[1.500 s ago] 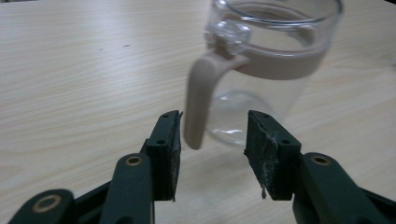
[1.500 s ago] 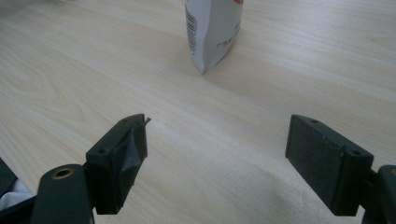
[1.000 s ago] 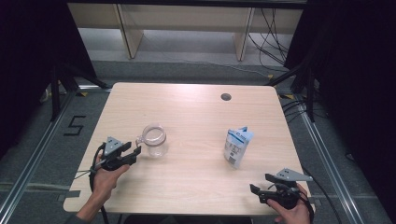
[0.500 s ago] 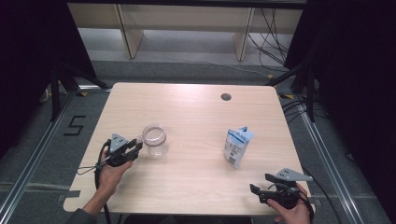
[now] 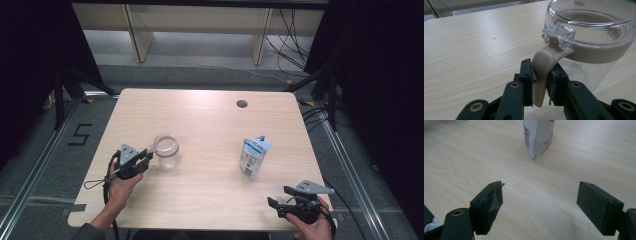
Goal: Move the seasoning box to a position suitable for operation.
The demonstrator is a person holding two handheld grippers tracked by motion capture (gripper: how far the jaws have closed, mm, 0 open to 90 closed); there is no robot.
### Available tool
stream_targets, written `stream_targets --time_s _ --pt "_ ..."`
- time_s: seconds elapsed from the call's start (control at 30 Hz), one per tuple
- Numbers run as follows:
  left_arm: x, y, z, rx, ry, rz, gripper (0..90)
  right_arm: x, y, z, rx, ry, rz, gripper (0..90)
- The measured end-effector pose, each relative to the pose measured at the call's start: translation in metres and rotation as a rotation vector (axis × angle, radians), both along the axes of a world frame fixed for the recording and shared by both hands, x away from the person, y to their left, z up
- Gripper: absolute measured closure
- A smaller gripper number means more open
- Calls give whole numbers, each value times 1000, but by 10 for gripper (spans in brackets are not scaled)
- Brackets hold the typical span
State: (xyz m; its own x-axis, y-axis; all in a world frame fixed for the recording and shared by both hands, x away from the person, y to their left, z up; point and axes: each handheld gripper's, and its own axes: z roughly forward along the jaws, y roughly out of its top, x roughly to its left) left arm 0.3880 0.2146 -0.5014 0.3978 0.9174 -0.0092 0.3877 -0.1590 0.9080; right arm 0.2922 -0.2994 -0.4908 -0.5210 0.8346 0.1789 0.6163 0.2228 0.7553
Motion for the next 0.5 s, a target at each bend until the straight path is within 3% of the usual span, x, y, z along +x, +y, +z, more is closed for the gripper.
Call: stream_targets --time_s 0.03,0.2,0.23,0.5 --pt "0 0 0 0 0 0 756 1 -1 -1 -4 -17 14 219" --pt "-1 -3 1 -15 0 -11 764 0 0 0 8 3 0 219" --pt "-1 -5 1 -18 -3 -13 765 1 -1 0 -4 -16 11 219" --pt "-4 -11 2 -13 -1 -30 772 1 -1 0 1 -8 10 219"
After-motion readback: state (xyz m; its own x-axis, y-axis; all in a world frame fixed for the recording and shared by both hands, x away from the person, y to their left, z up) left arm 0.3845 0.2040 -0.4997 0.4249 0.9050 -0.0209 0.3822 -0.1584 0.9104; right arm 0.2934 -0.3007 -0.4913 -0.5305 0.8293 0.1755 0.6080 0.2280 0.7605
